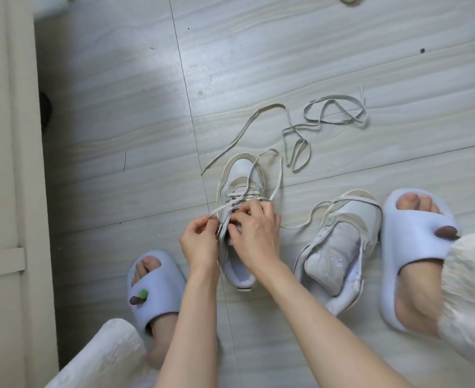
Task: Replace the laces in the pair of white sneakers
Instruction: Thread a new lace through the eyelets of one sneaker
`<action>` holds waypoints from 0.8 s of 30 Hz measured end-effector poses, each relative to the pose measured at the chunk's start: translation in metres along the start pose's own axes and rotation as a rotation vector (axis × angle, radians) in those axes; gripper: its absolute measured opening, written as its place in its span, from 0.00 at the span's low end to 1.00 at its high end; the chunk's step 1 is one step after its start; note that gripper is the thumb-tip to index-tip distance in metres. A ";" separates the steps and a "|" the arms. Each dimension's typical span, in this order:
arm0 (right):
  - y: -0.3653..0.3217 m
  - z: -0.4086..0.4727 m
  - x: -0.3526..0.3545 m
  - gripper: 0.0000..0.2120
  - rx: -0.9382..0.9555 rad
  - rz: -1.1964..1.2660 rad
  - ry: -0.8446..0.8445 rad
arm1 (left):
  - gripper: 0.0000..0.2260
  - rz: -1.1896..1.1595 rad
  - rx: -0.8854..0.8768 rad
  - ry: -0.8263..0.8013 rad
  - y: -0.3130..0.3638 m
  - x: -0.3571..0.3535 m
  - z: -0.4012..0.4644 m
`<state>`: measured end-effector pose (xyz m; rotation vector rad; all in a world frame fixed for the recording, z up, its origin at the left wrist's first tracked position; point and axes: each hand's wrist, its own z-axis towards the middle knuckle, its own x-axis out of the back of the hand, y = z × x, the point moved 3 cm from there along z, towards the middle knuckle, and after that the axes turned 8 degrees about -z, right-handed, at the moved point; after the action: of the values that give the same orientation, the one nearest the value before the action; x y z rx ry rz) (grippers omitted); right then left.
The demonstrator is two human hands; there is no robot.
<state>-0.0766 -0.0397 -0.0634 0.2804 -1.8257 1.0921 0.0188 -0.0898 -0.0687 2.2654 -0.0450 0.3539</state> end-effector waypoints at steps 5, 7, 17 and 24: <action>0.001 0.000 -0.003 0.04 -0.021 0.020 -0.015 | 0.04 -0.053 -0.016 0.022 0.003 -0.005 -0.005; 0.001 0.000 -0.003 0.04 -0.031 0.024 -0.008 | 0.04 -0.040 -0.036 0.022 0.004 -0.006 -0.007; 0.002 0.000 -0.004 0.03 -0.042 0.046 -0.018 | 0.05 0.003 0.040 -0.134 0.015 -0.005 -0.006; 0.001 0.000 -0.004 0.03 -0.050 0.052 -0.018 | 0.06 -0.046 0.047 -0.129 0.015 -0.004 -0.010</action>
<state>-0.0756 -0.0398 -0.0671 0.2147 -1.8833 1.0809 0.0102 -0.0928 -0.0529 2.3295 -0.0516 0.1853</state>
